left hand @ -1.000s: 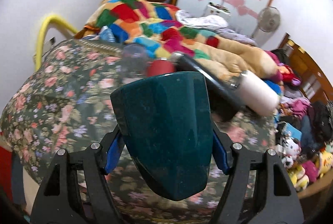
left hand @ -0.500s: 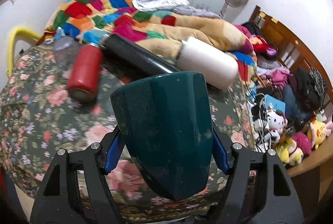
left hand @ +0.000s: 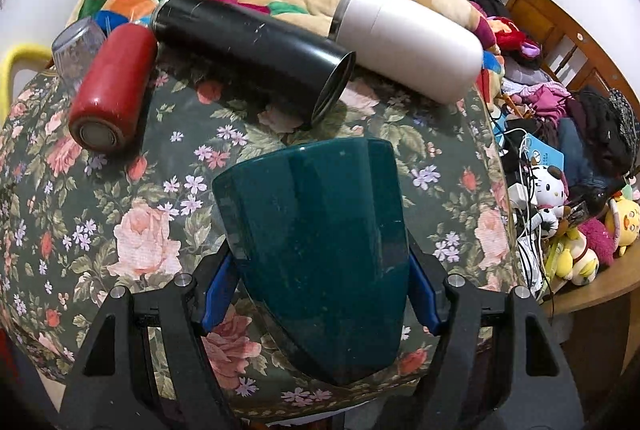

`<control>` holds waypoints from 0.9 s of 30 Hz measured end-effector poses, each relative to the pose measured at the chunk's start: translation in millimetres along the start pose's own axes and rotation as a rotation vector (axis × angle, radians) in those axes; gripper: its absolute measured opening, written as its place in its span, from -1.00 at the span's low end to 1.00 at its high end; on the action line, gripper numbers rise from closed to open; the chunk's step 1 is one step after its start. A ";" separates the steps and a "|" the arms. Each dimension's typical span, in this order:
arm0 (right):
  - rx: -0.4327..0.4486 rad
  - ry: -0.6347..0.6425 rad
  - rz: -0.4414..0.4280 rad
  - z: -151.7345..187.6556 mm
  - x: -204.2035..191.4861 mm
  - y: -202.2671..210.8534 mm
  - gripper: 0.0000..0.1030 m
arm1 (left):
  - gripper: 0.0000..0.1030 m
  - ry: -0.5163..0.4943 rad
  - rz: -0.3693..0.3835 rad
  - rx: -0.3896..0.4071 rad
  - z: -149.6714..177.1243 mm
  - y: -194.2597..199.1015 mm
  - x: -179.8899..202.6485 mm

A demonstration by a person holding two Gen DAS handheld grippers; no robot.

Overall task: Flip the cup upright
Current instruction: 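Lift the teal mug with the left gripper and carry it toward the right tool, then grasp the teal mug with the right gripper while the left gripper releases it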

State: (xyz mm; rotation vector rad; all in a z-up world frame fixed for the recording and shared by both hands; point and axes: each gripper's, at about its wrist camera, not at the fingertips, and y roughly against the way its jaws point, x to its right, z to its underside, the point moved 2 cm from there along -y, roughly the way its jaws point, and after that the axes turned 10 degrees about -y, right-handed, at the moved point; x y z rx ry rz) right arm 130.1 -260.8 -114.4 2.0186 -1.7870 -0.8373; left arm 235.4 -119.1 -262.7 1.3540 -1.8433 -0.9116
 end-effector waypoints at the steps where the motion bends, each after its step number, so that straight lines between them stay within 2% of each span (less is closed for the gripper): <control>1: -0.004 0.000 0.002 0.6 0.2 -1.1 1.00 | 0.41 0.002 -0.003 -0.004 1.2 -2.1 -0.8; 8: -0.017 -0.004 0.006 1.4 2.2 -5.1 1.00 | 0.41 0.023 -0.008 -0.044 5.1 -15.8 -4.1; 12: -0.022 -0.005 0.007 1.3 2.3 -5.3 1.00 | 0.41 0.034 -0.006 -0.038 6.4 -15.1 -6.6; 19: -0.017 0.009 0.003 2.1 -2.1 -0.5 1.00 | 0.45 -0.008 -0.025 -0.052 5.5 -19.0 -1.5; 23: -0.011 0.025 0.008 2.7 -5.2 3.8 1.00 | 0.45 0.005 0.005 -0.076 6.6 -18.5 -2.2; 27: -0.005 0.036 0.014 3.7 -7.6 8.3 1.00 | 0.49 0.039 0.031 -0.051 7.6 -5.1 -4.9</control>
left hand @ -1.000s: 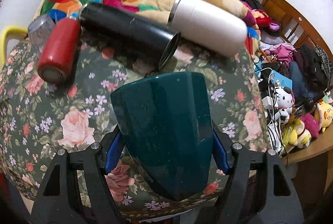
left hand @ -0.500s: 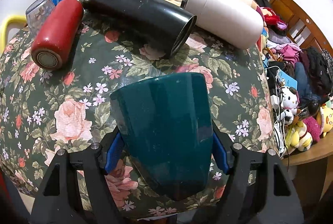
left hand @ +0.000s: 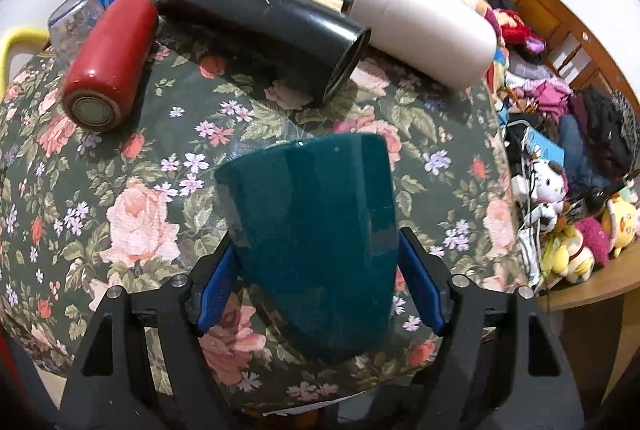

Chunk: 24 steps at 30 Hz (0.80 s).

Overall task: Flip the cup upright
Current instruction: 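Grasp the teal mug with the right gripper while the left gripper releases it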

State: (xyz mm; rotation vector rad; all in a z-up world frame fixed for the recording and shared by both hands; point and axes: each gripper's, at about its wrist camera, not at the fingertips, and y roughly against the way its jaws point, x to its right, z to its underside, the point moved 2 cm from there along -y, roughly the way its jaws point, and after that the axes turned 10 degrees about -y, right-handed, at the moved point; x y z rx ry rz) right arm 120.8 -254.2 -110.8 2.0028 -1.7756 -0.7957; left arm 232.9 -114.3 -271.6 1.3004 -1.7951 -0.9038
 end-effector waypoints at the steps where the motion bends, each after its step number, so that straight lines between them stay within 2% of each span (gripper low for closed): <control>1: 0.002 0.004 0.003 0.3 -0.6 1.4 1.00 | 0.51 0.008 0.005 0.009 0.4 4.0 -0.4; 8: 0.016 0.013 0.019 0.0 -3.9 7.6 1.00 | 0.53 -0.004 -0.012 0.092 -3.6 43.2 -3.0; 12: 0.021 0.018 0.028 -0.3 -6.8 7.4 1.00 | 0.54 -0.018 -0.047 0.191 -4.6 81.2 -9.8; 16: 0.018 0.022 0.035 -0.8 -10.1 2.7 1.00 | 0.67 -0.022 -0.131 0.290 -1.7 117.8 -26.9; 19: 0.012 0.026 0.038 -0.9 -13.3 -3.3 1.00 | 0.76 -0.041 -0.232 0.355 2.7 139.5 -40.8; 22: -0.005 0.037 0.041 -0.3 -16.9 -12.2 1.00 | 0.76 -0.042 -0.288 0.378 9.5 149.9 -55.8; 24: -0.032 0.046 0.036 1.1 -21.4 -26.3 1.00 | 0.76 -0.031 -0.299 0.381 15.5 152.2 -64.9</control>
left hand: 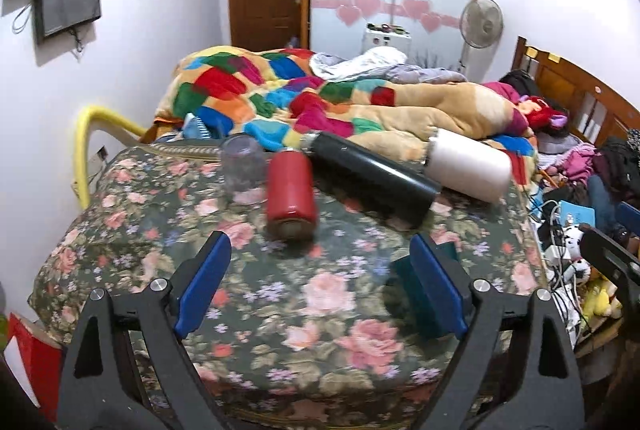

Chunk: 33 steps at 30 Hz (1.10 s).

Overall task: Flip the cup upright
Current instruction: 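Grasp the teal mug with the right gripper while the left gripper releases it, then rotate the teal mug upright with the right gripper and set it on the bedspread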

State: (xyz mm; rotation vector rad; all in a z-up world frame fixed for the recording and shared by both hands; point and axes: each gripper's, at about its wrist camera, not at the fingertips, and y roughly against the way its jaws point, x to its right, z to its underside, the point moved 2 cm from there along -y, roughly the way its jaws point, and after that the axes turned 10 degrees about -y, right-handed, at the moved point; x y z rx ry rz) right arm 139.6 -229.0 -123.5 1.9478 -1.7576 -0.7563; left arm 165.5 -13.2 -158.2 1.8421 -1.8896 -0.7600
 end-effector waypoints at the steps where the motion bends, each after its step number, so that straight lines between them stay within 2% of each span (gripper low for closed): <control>1: -0.010 0.000 -0.002 0.6 -1.3 -3.8 1.00 | 0.76 0.008 -0.004 -0.002 3.1 0.0 -4.3; 8: -0.192 0.015 -0.051 13.6 -16.1 -71.3 0.98 | 0.76 0.048 -0.020 -0.053 26.1 -14.2 -21.2; 13: -0.367 -0.029 -0.151 24.2 -22.8 -113.2 0.80 | 0.76 0.017 -0.051 -0.067 33.8 -22.9 -18.8; 17: -0.452 -0.071 -0.190 30.6 -24.8 -135.8 0.70 | 0.76 0.007 -0.048 -0.069 36.0 -26.0 -17.0; 20: -0.480 -0.073 -0.191 31.6 -28.3 -146.0 0.70 | 0.76 0.001 -0.047 -0.069 36.9 -27.6 -15.4; 26: -0.553 -0.076 -0.209 39.8 -32.1 -160.9 0.49 | 0.76 0.017 -0.044 -0.075 38.4 -29.3 -17.6; 33: -0.552 -0.079 -0.213 37.9 -29.9 -160.4 0.46 | 0.76 0.017 -0.058 -0.073 38.9 -25.4 -18.4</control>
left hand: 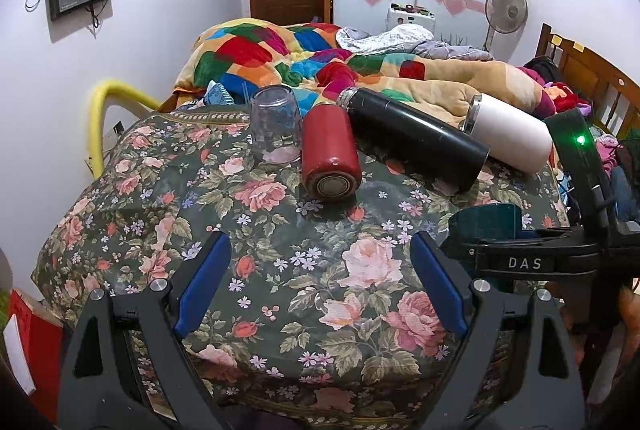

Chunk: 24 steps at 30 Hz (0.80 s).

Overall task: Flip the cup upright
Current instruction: 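Rotate the teal mug upright with the right gripper and set it on the bedspread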

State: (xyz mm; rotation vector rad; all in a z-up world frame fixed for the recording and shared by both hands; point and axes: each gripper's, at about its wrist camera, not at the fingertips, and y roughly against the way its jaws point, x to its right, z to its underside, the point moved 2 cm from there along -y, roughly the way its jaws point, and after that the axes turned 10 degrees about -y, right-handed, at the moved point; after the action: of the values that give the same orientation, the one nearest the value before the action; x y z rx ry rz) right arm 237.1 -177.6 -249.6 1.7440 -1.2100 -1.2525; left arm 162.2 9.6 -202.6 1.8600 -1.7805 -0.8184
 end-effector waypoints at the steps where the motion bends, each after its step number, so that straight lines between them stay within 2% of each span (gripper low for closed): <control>1: 0.002 0.004 0.000 0.1 -0.8 0.8 0.45 | 0.76 -0.002 -0.001 0.002 -0.1 0.7 -0.2; 16: 0.187 0.159 0.059 -10.6 -34.1 33.8 0.41 | 0.76 0.016 -0.007 0.024 -5.1 10.8 -3.6; 20: 0.204 0.197 0.108 -10.4 -38.4 25.7 0.41 | 0.76 0.004 -0.013 0.017 -4.7 8.4 -3.3; 24: 0.174 0.210 0.109 -6.4 -36.3 17.6 0.41 | 0.76 0.006 -0.015 0.017 -4.3 7.3 -5.8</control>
State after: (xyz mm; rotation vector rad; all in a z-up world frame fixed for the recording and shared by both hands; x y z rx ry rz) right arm 233.9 -149.8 -219.9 1.8537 -1.3012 -0.8985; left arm 159.7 14.4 -193.9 1.8867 -1.7766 -0.8048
